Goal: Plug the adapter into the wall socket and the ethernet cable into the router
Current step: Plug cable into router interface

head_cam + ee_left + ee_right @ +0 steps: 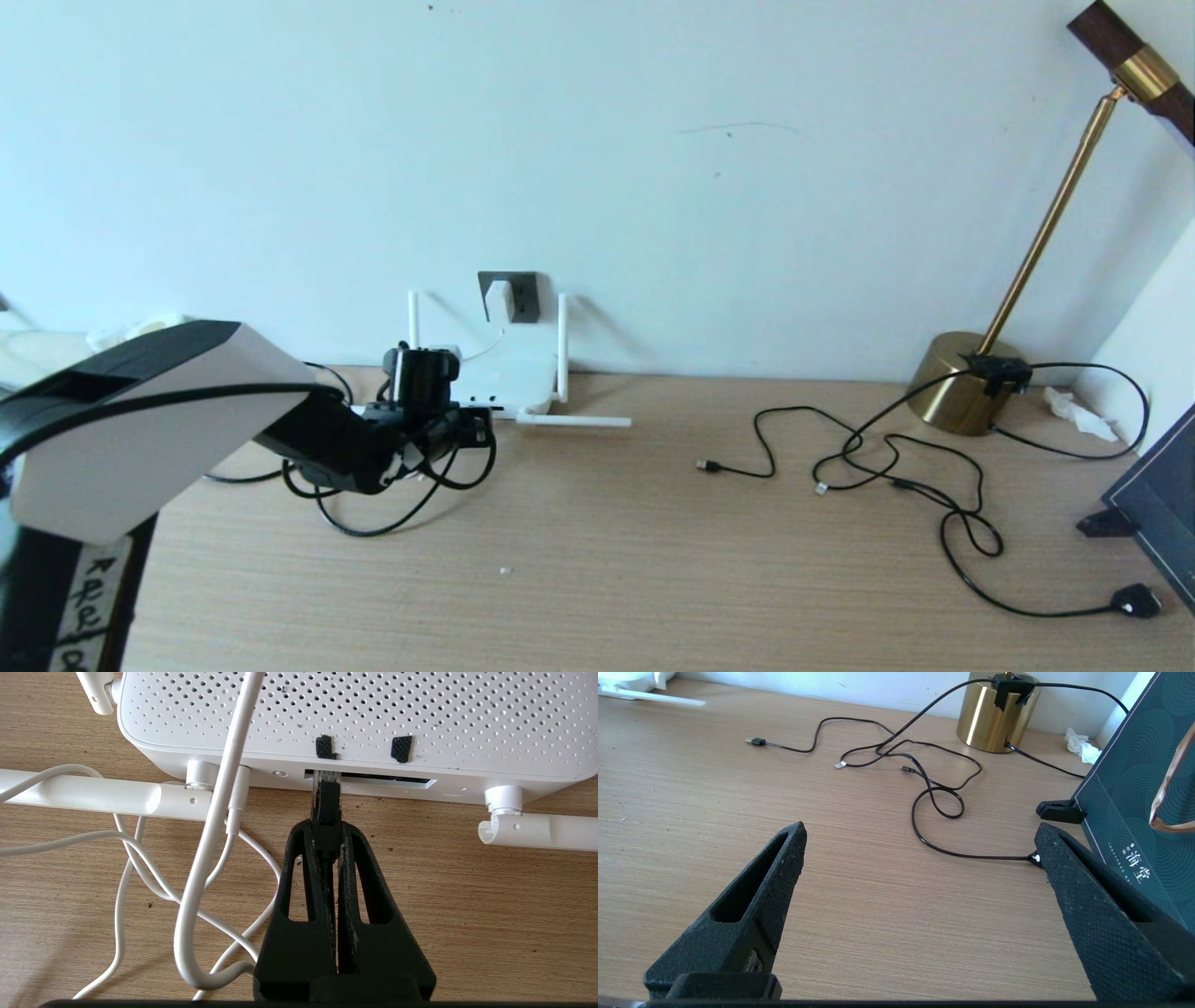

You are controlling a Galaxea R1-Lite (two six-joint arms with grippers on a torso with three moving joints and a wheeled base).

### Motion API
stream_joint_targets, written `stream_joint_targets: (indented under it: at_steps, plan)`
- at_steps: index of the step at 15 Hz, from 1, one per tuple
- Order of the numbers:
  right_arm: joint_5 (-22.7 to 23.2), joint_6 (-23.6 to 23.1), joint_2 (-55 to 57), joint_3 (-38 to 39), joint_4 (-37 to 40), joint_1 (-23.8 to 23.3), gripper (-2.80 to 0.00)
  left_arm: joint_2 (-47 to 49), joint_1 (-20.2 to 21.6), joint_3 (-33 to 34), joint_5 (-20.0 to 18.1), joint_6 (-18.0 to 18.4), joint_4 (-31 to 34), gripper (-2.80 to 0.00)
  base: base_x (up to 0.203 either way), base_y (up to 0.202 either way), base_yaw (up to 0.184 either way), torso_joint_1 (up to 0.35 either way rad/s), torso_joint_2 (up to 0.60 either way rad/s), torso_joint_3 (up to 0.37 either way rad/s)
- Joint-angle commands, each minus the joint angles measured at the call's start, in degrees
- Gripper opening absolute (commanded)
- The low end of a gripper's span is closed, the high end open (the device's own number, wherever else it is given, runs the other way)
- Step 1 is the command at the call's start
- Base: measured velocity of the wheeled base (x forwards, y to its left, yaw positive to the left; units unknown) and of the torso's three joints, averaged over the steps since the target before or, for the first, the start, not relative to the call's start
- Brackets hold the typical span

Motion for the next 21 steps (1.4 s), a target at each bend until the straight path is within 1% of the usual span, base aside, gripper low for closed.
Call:
stream_joint_targets:
  at_steps: [1, 21]
  plan:
    - [0.02, -0.04, 0.09, 0.00, -0.01, 0.05, 0.00, 0.17, 0.02, 0.00, 0.05, -0.05, -0.17, -2.80, 0.000, 0.000, 0.000, 0.000, 0.00, 0.000]
    - [0.02, -0.04, 0.09, 0.00, -0.01, 0.05, 0.00, 0.34, 0.28, -1.58, 0.10, 0.04, 0.04, -2.80, 0.000, 0.000, 0.000, 0.000, 0.00, 0.000]
